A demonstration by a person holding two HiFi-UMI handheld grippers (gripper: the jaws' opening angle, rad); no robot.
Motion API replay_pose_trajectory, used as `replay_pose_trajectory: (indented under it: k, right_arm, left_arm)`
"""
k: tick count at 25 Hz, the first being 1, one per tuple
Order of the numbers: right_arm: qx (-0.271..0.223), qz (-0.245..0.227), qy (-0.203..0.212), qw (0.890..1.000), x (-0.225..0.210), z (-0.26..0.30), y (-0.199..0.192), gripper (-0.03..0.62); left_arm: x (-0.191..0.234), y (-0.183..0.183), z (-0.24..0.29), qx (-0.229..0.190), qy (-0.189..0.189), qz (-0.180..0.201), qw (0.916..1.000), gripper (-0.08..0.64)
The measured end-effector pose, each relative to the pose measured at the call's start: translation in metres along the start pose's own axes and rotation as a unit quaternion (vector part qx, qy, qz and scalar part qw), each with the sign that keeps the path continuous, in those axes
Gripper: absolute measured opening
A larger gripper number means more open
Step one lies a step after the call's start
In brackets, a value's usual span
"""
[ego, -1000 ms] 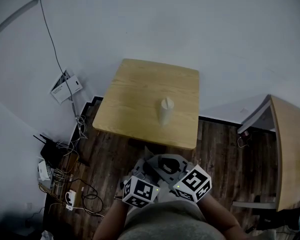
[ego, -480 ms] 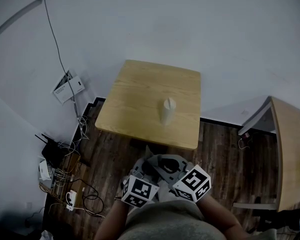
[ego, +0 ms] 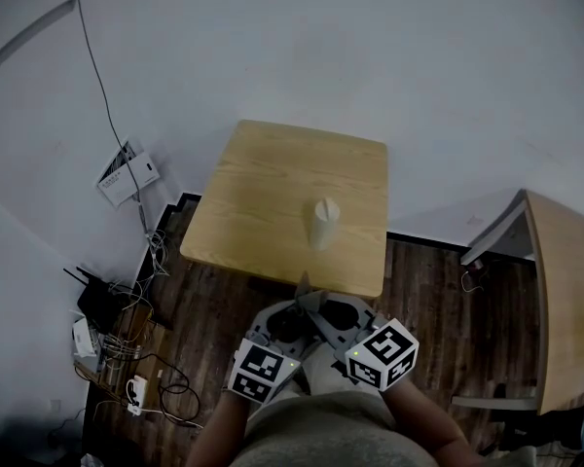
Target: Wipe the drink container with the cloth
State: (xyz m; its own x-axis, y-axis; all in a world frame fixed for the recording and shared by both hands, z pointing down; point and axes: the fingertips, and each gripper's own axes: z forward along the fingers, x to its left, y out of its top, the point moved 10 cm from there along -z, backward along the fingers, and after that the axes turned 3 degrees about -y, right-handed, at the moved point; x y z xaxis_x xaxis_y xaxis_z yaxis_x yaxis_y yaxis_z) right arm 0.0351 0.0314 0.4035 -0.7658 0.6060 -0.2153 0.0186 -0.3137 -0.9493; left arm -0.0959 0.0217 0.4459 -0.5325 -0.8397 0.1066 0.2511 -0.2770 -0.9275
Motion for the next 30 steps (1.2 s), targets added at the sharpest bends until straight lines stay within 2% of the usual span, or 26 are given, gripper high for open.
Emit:
replay_pose_trajectory:
  k: [5, 8, 14, 17, 22, 30]
  right_arm:
    - [-0.022, 0.032, -0.037, 0.999, -0.028, 0.004, 0.006, 0.026]
    - [-0.035, 0.045, -0.067, 0.996, -0.049, 0.008, 0.010, 0.026]
    - [-0.038, 0.063, -0.123, 0.990, -0.090, 0.018, 0.009, 0.026]
    - [-0.030, 0.065, -0.143, 0.987, -0.110, 0.026, 0.004, 0.026]
    - [-0.009, 0.073, -0.158, 0.985, -0.136, 0.041, -0.008, 0.026]
    - [0.016, 0.095, -0.153, 0.984, -0.158, 0.063, -0.025, 0.026]
  left_arm:
    - [0.013, -0.005, 0.006, 0.019, 0.025, -0.002, 0.9995, 0.140]
    - [0.026, -0.011, 0.007, 0.024, 0.043, -0.019, 0.9986, 0.140]
    - [0.048, -0.016, 0.010, 0.012, 0.081, -0.057, 0.9950, 0.138]
    - [0.058, -0.011, 0.016, -0.003, 0.096, -0.069, 0.9930, 0.105]
    - [0.074, 0.000, 0.026, -0.033, 0.128, -0.094, 0.9868, 0.048]
    - [0.089, 0.007, 0.039, -0.059, 0.150, -0.120, 0.9795, 0.021]
